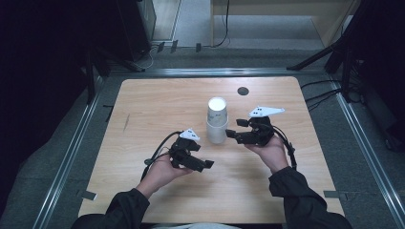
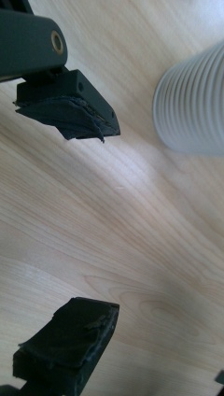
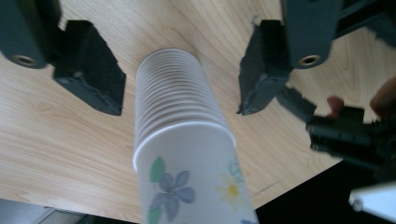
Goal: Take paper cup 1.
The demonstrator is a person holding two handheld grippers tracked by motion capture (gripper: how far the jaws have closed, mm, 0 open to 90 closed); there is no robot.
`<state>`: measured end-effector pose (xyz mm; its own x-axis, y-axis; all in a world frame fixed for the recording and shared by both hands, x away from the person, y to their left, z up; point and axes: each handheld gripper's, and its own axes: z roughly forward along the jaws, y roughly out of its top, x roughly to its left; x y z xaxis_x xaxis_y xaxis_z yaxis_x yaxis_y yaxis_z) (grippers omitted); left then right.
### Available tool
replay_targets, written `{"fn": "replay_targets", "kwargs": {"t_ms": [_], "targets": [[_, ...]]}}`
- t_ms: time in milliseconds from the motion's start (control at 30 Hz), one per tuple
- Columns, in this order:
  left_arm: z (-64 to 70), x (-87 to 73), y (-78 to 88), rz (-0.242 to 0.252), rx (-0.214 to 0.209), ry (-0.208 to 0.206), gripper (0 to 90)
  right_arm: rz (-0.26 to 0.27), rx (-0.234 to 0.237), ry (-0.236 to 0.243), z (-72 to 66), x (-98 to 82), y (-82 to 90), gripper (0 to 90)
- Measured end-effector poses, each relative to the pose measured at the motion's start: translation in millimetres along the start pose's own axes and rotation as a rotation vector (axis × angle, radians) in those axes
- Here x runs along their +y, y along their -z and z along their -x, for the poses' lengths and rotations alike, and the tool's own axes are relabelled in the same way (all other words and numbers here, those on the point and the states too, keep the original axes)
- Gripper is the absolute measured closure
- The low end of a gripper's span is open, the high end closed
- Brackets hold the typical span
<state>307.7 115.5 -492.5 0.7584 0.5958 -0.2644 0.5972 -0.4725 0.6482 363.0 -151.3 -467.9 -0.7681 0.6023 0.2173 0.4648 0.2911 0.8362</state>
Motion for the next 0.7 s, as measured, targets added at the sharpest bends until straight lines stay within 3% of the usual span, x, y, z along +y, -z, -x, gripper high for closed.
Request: {"fn": "replay_targets", "kwargs": {"t_ms": [100, 133, 167, 200, 233, 267, 367, 467, 600, 700], "targets": [[-0.4, 1.7, 6.4, 0.004, -0.021, 0.007, 14.2, -0.006, 0.014, 0.003, -0.7, 0.7, -0.1, 34.2], [0.8, 2.3, 13.2, 0.014, 0.019, -0.012, 15.5, -0.017, 0.026, -0.004, -1.3, 1.1, -0.2, 33.9], [0.8, 2.3, 13.2, 0.014, 0.019, -0.012, 15.5, -0.017, 0.026, -0.004, -1.3, 1.1, -0.2, 33.9], [-1.2, 2.3, 17.7, 0.012, 0.059, -0.029, 15.6, -0.025, 0.023, 0.003, -1.6, 0.9, 0.0, 35.0], [-1.2, 2.3, 17.7, 0.012, 0.059, -0.029, 15.6, -0.03, 0.025, 0.009, -1.8, 0.7, 0.1, 36.4], [-6.1, 1.2, 20.0, 0.005, 0.086, -0.033, 15.6, -0.036, 0.025, 0.012, -2.3, 0.6, 0.3, 37.3], [-14.0, 0.5, 24.0, 0.012, 0.082, -0.002, 16.1, -0.051, -0.001, 0.044, -3.9, -1.7, 1.0, 44.4], [-17.4, 1.6, 27.2, 0.019, 0.076, -0.003, 16.4, -0.071, -0.019, 0.057, -6.1, -2.7, 2.4, 46.5], [-18.1, 2.4, 27.3, 0.004, 0.089, -0.02, 16.4, -0.08, 0.013, 0.018, -2.3, -3.1, 3.2, 47.7], [-17.5, 3.3, 28.3, 0.002, 0.101, -0.024, 16.4, -0.112, 0.017, 0.049, -3.0, -2.5, 3.7, 47.5]]}}
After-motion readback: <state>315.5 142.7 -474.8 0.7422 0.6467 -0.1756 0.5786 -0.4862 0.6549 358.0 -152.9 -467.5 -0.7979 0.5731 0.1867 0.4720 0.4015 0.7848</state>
